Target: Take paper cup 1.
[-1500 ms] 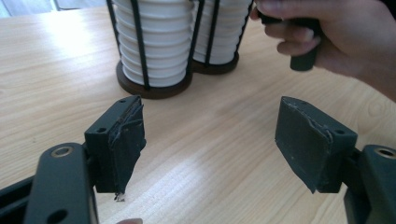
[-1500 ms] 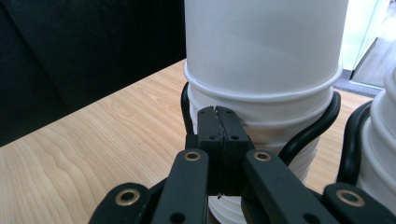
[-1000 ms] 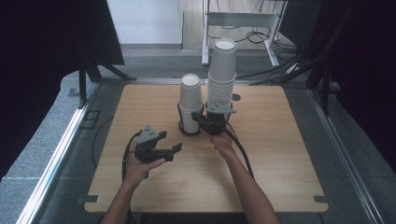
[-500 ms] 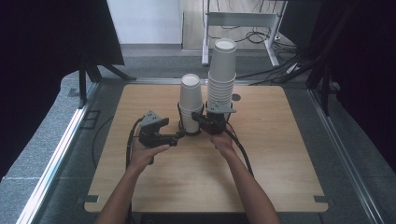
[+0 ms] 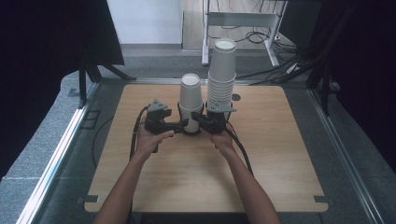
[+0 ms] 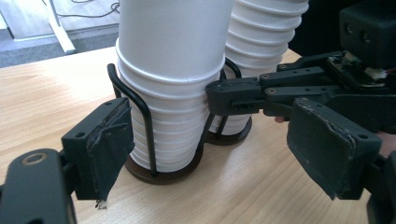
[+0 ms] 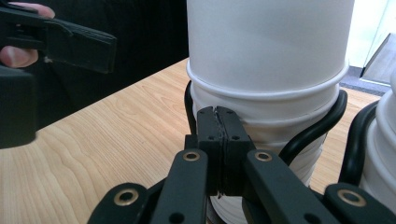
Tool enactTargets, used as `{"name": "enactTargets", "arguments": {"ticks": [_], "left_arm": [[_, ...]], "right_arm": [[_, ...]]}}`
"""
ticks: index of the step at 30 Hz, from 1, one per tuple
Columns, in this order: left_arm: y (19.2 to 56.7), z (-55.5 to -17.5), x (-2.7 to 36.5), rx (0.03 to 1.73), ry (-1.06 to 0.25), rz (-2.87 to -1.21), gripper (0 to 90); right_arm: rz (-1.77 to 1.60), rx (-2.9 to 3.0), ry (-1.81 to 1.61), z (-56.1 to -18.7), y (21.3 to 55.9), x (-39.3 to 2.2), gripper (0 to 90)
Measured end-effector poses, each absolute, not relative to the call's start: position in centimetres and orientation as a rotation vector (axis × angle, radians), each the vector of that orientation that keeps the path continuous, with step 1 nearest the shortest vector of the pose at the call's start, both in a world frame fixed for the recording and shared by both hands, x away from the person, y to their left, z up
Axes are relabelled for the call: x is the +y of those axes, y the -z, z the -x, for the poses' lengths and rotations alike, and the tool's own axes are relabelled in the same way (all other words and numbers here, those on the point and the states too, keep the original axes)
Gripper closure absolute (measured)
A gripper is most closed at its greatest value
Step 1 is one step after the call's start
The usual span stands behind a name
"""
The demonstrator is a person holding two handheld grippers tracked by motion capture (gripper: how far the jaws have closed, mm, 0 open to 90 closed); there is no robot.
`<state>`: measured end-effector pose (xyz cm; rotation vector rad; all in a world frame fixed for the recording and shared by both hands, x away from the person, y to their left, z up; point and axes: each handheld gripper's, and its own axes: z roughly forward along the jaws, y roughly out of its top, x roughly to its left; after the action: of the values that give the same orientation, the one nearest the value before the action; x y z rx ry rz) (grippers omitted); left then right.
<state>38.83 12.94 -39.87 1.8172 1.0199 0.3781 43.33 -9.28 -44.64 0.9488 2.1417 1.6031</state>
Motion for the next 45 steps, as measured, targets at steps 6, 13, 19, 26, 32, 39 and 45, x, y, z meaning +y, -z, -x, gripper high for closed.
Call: {"name": "enactTargets", "arguments": {"ticks": [6, 13, 19, 26, 32, 39, 45], "left_arm": [[39.4, -39.8, 12.3, 1.022, -0.417, -1.814, 14.7], [39.1, -41.5, 11.9, 1.037, -0.460, -1.793, 14.6], [38.5, -42.8, 11.2, 1.029, -0.487, -1.786, 13.7], [38.6, -44.4, 10.5, 1.024, -0.477, -1.794, 4.9], [39.0, -45.5, 9.8, 1.038, -0.463, -1.804, 3.9], [39.5, -46.7, 9.6, 1.052, -0.437, -1.802, 4.3], [39.6, -47.5, 9.1, 1.045, -0.454, -1.796, 4.4]], "right_arm": [[-0.950, 2.146, -1.598, -43.4, 44.6, -9.2, 88.4], [-0.944, 2.147, -1.594, -43.6, 44.2, -9.1, 88.4], [-0.935, 2.152, -1.585, -43.7, 44.1, -9.0, 88.4], [-0.935, 2.155, -1.589, -43.7, 44.2, -9.0, 88.4], [-0.931, 2.163, -1.581, -43.8, 44.1, -9.0, 88.4], [-0.932, 2.169, -1.576, -43.8, 44.0, -8.9, 88.4], [-0.923, 2.167, -1.581, -43.9, 44.0, -8.9, 88.3]]}}
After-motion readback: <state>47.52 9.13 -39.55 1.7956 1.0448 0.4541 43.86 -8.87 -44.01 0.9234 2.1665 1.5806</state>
